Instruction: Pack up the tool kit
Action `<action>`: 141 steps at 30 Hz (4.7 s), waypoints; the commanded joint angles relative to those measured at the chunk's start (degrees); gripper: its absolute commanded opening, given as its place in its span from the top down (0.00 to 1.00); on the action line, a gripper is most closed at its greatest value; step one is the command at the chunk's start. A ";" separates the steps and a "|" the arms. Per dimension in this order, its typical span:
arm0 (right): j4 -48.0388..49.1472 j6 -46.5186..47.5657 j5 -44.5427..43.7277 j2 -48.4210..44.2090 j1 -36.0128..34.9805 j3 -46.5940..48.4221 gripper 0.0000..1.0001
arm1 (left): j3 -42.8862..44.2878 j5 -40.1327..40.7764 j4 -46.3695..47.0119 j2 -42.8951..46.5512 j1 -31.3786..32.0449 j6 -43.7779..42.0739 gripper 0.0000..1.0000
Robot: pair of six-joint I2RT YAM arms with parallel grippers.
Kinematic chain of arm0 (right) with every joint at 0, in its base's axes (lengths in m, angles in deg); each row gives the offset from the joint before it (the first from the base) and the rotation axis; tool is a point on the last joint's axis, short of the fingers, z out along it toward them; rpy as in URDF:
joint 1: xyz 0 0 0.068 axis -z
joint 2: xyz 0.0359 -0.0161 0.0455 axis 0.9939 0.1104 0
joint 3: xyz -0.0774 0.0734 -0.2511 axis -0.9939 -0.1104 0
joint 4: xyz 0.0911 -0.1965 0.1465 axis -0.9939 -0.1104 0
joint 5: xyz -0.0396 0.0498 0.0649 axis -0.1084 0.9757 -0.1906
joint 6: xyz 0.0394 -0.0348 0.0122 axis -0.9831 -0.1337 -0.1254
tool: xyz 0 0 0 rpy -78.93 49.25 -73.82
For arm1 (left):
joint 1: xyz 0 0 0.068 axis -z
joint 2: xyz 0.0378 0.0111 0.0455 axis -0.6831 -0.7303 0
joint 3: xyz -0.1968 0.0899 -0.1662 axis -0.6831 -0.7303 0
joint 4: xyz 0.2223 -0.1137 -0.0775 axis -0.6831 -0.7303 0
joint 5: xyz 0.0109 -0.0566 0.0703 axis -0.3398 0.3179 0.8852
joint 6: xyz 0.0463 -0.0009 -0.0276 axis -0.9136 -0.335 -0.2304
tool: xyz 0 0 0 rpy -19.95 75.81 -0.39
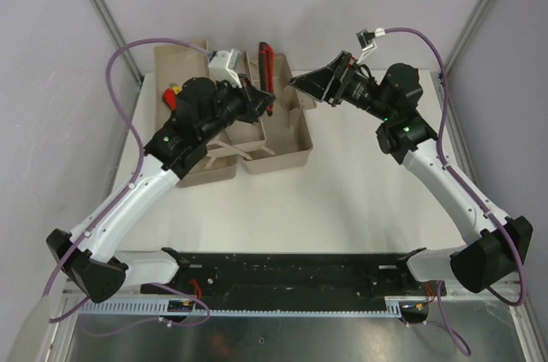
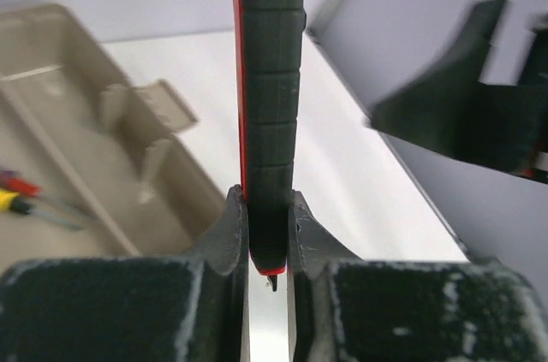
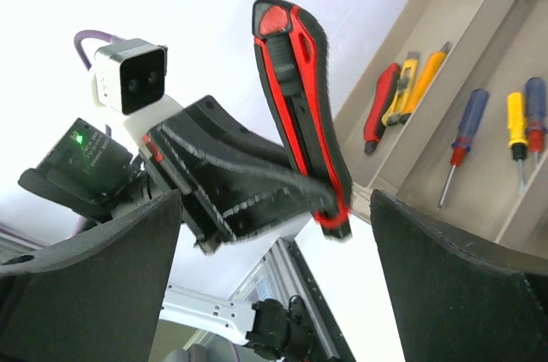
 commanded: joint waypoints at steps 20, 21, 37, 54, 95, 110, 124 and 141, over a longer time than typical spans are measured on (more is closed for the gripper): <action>-15.81 9.32 -4.08 -3.68 6.83 1.01 0.05 | 14.25 0.61 -18.22 -14.43 -32.20 -0.21 1.00; -15.91 9.36 -4.04 -3.58 7.10 1.01 0.05 | 15.00 -0.37 -18.26 -15.87 -32.30 0.15 1.00; -18.41 9.52 -3.66 -3.00 9.76 1.03 0.07 | 17.85 0.60 -18.18 -24.33 -32.43 2.88 1.00; -20.30 9.34 -2.79 -3.29 9.84 0.51 0.08 | 14.30 -2.00 -18.16 -20.71 -32.49 0.92 0.35; -27.06 36.03 -40.53 28.38 -1.66 0.96 0.78 | -20.61 -3.26 -16.10 8.62 -63.00 16.50 0.02; -37.84 22.67 -49.66 20.37 2.57 -8.45 1.00 | -32.71 -19.39 -5.45 3.32 -62.17 12.78 0.01; -33.75 22.91 -39.17 13.74 4.74 -13.39 0.54 | -38.38 -20.88 7.28 2.34 -53.72 6.72 0.10; -24.65 17.08 -23.06 8.08 11.65 -13.38 0.43 | -39.12 -17.54 12.13 -2.21 -51.16 2.37 0.52</action>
